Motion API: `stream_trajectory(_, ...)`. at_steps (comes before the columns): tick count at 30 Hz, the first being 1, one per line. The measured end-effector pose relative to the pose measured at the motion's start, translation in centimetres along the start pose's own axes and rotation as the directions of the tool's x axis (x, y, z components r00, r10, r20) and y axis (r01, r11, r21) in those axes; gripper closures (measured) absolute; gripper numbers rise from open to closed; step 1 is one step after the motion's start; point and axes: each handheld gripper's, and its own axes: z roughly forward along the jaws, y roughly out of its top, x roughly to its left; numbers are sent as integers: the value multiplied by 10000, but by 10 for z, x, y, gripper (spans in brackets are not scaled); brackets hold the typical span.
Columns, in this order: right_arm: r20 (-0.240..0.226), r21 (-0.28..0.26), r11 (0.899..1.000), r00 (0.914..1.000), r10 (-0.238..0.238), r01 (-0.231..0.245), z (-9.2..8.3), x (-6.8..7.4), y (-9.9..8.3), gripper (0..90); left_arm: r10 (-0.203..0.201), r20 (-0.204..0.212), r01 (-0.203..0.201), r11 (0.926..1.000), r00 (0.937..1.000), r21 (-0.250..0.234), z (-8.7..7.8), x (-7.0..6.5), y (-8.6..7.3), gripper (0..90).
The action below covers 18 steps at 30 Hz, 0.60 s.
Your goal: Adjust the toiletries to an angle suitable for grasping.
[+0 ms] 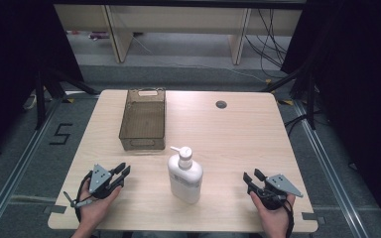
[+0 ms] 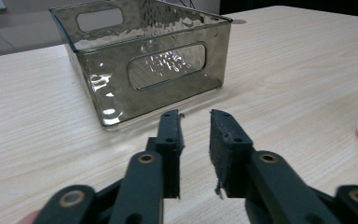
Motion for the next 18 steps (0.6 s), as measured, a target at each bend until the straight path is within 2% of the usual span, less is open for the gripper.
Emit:
stream_trajectory(2, -34, 0, 10000, 10000, 4, -4, 0, 0, 0, 521, -13, 20, 13, 10000, 10000, 39, -1, 0, 0, 809)
stream_trajectory(5, 67, 42, 10000, 10000, -15, 14, 0, 1, 0, 523, -325, 253, 325, 9995, 9992, 17, -2, -1, 0, 868)
stream_trajectory(8, 66, -282, 9996, 9999, -85, 87, 3, 0, -1, 526, -232, 771, 250, 9994, 9968, -229, -3, -8, 5, 894)
stream_trajectory(10, 71, -274, 9996, 10000, -49, 51, 2, 1, -1, 526, -195, 1140, 236, 9991, 9933, -350, -4, -16, 10, 895)
stream_trajectory(11, 249, -118, 9999, 9997, -24, 27, 0, 1, 0, 527, 39, 1568, 36, 9989, 9876, -477, -6, -24, 15, 895)
stream_trajectory(12, 194, -155, 9999, 9998, -38, 41, 0, 1, 0, 527, 76, 1788, 22, 9985, 9839, -546, -7, -28, 17, 895)
stream_trajectory(13, 298, -84, 9996, 9992, -269, 272, 0, -1, 0, 527, 112, 1983, 11, 9981, 9801, -618, -8, -33, 20, 895)
stream_trajectory(14, 298, -84, 9996, 9992, -269, 272, 0, -1, 0, 527, 112, 1983, 11, 9981, 9801, -618, -8, -33, 20, 895)
stream_trajectory(15, 401, -12, 9997, 9989, -252, 252, -1, 0, 0, 527, 173, 2211, -18, 9975, 9751, -701, -10, -37, 22, 895)
stream_trajectory(16, 278, 59, 9999, 9995, 142, -144, -2, 2, 0, 527, 214, 2408, -36, 9972, 9703, -741, -11, -42, 25, 895)
stream_trajectory(17, 339, 49, 10000, 9994, -48, 46, -1, 1, 0, 527, 273, 2840, -9, 9957, 9584, -927, -14, -53, 30, 896)
stream_trajectory(18, 300, 56, 9999, 9995, 103, -105, -2, 2, 0, 528, 273, 2840, -9, 9957, 9584, -927, -14, -53, 30, 896)
